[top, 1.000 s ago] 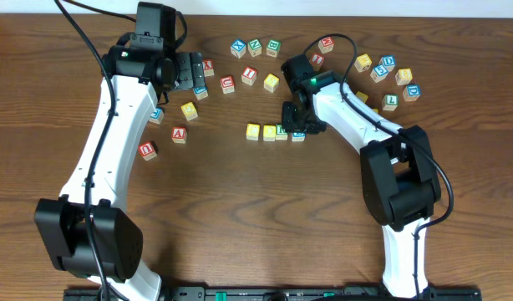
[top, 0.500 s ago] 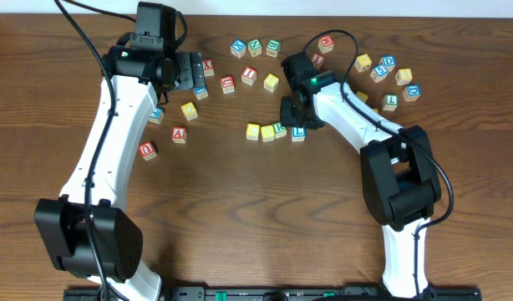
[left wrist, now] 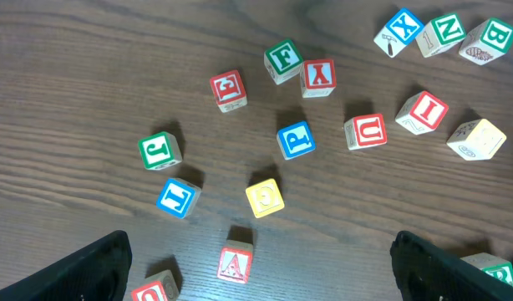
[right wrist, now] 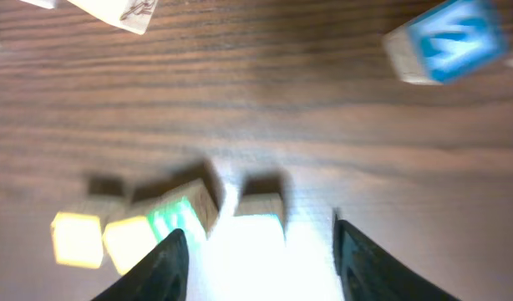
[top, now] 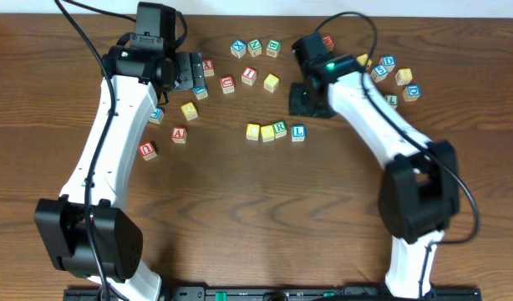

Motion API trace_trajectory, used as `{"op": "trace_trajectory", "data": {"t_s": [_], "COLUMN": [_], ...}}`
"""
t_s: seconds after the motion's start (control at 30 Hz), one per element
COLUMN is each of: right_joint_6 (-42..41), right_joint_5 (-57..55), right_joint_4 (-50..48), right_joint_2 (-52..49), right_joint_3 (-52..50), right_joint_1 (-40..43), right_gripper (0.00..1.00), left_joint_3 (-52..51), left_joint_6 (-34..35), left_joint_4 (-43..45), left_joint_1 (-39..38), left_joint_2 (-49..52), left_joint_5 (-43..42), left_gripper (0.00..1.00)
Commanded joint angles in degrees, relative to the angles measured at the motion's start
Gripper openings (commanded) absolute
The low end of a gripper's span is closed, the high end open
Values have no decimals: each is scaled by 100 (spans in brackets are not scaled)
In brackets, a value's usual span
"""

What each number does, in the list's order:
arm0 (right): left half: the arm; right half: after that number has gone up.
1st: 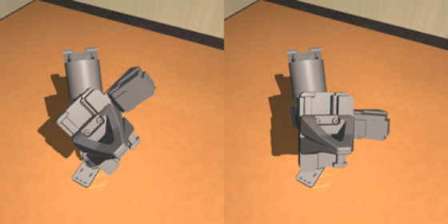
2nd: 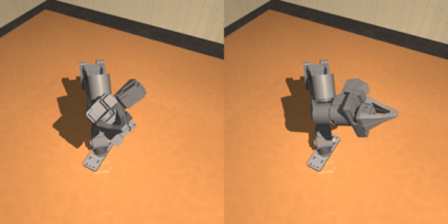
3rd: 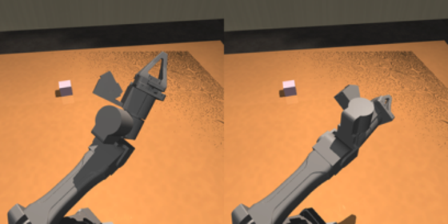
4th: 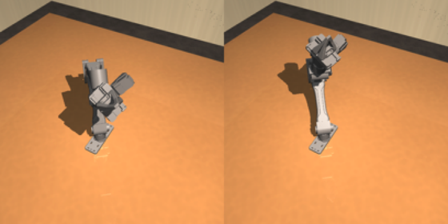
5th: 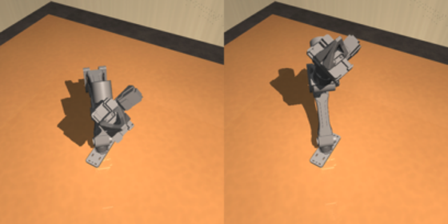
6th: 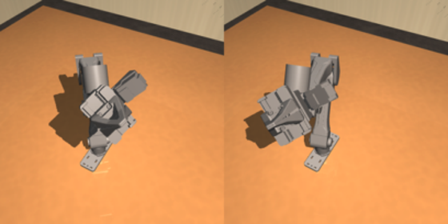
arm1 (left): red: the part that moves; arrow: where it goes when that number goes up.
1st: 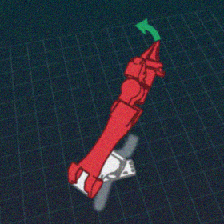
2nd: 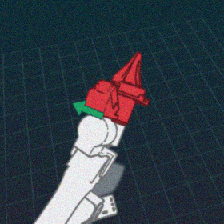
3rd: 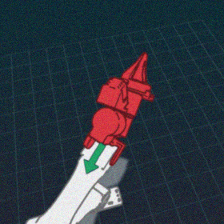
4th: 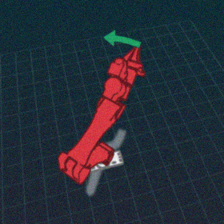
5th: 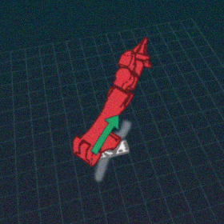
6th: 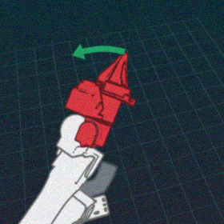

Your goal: Spell out CORL

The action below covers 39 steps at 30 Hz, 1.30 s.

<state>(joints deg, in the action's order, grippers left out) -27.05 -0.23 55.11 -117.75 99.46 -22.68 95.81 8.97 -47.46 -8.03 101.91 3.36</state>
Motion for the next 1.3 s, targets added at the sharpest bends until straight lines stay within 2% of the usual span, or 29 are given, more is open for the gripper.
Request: {"op": "trace_trajectory", "data": {"t_s": [0.0, 0.13, 0.2, 0.27, 0.3, 0.37, 0.4, 0.47, 0.5, 0.57, 0.6, 0.83, 1.27], "right_joint_6": [317, 647, 804, 804, 802, 734, 732, 699, 660, 627, 625, 520, 393], "right_joint_5": [-66, 402, 693, 702, 682, 684, 682, 682, 682, 684, 684, 682, 682], "right_joint_4": [380, 874, 868, 789, 743, 638, 588, 476, 420, 306, 254, -229, -1370], "right_joint_2": [348, 254, 229, 223, 223, 223, 223, 223, 223, 223, 223, 223, 223], "right_joint_3": [142, -26, -201, -400, -485, -651, -728, -881, -957, -1117, -1189, -1613, -2048], "right_joint_1": [31, 31, 11, -35, -63, -105, -122, -138, -138, -140, -144, -153, -179], "right_gripper": [53, 51, 46, 33, 22, 5, 1, 1, 1, 1, 1, 1, 2], "left_joint_3": [-2, -2, -2, -20, -63, -223, -339, -645, -793, -1115, -1259, -2020, -2070], "left_joint_6": [-17, -15, -15, -15, 31, 525, 793, 1217, 1333, 1550, 1617, 1624, 1622], "left_joint_4": [-7, -4, -120, -236, -269, -304, -302, -258, -205, -50, 33, 800, 1266], "left_joint_1": [-7, -7, -7, -7, -9, -7, -7, -7, -7, -9, -9, -9, -372], "left_joint_2": [83, 83, 85, 85, 85, 85, 87, 87, 87, 87, 87, 87, 87], "left_joint_5": [13, -103, -140, -140, -140, -140, -140, -140, -140, -144, -186, -822, -887], "left_gripper": [98, 98, 98, 77, 59, 43, 35, 22, 20, 19, 15, 13, 13]}}
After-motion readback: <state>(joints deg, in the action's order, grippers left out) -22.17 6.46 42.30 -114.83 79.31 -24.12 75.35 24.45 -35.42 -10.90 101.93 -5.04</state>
